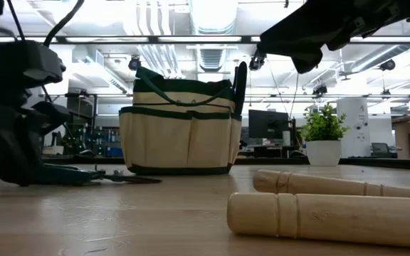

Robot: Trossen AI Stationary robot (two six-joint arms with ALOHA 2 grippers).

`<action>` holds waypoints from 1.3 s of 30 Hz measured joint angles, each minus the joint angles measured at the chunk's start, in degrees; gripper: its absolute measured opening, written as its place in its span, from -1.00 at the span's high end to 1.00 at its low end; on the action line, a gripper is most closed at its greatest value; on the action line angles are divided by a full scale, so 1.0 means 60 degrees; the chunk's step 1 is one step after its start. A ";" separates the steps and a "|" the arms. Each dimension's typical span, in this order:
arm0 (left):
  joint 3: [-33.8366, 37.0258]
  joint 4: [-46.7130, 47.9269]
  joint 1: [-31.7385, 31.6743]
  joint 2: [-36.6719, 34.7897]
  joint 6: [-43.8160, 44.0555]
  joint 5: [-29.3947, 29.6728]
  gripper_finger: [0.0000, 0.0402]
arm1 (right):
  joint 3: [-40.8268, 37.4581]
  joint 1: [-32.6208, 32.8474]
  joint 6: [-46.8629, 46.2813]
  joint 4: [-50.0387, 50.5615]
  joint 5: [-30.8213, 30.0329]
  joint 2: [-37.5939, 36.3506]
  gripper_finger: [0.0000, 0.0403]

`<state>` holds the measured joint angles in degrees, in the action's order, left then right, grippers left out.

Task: Pick & Place Garden tools in Gardening bag
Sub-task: Put the green shear scissors into the brown gardening bag

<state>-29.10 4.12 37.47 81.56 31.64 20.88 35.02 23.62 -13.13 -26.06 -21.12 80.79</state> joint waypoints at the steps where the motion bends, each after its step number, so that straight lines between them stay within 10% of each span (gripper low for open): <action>1: -0.0076 -0.0007 -0.0029 -0.0040 0.0044 -0.0189 0.74 | 0.0016 0.0003 0.0000 0.0000 0.0013 0.0000 0.61; 16: -0.2039 -0.0092 -0.0870 -0.0364 0.1220 -0.2700 0.72 | 0.0881 0.0024 0.0619 -0.1919 0.1609 0.1604 0.61; 39: -0.2154 -0.0565 -0.1530 -0.0368 0.3770 -0.2559 0.71 | 0.7308 0.0214 0.2227 0.4977 -0.0008 0.5203 0.07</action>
<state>-42.03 0.73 28.29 79.35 54.26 5.53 78.87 24.91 0.24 3.80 -21.17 112.01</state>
